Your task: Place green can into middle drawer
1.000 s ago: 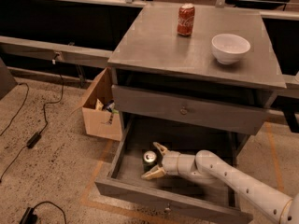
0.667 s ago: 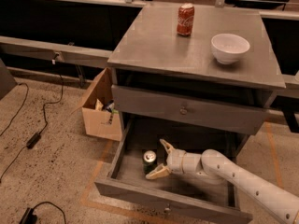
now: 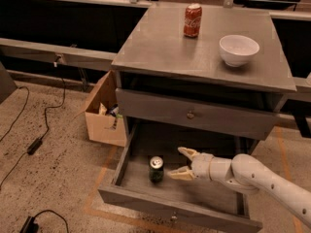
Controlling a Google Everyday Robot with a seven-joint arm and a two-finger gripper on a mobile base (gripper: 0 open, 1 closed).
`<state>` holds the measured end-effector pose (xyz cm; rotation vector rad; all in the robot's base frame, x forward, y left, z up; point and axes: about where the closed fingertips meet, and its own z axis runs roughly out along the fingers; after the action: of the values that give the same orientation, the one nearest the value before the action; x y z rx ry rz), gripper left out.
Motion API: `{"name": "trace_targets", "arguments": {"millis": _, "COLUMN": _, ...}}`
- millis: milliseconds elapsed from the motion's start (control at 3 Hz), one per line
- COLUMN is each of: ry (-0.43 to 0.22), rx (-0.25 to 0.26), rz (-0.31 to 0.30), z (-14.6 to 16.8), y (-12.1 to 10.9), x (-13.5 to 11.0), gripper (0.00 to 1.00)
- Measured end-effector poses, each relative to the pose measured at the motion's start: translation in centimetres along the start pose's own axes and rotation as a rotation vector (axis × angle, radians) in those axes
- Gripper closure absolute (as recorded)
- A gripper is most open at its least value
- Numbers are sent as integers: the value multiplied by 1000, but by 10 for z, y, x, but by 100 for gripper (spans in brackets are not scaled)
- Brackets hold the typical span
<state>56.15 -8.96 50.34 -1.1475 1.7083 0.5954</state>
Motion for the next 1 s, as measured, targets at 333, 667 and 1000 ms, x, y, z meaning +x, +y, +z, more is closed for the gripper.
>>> {"name": "trace_targets", "arguments": {"millis": 333, "ry": -28, "rx": 27, "rz": -12, "z": -46, "y": -5, "x": -44, "gripper": 59}}
{"name": "trace_targets", "arguments": {"millis": 667, "ry": -96, "rx": 57, "rz": -21, "z": -80, "y": -15, "x": -114, "gripper": 82}}
{"name": "trace_targets", "arguments": {"millis": 1000, "ry": -211, "rx": 109, "rz": -46, "z": -108, "y": -37, "x": -200, "gripper": 98}}
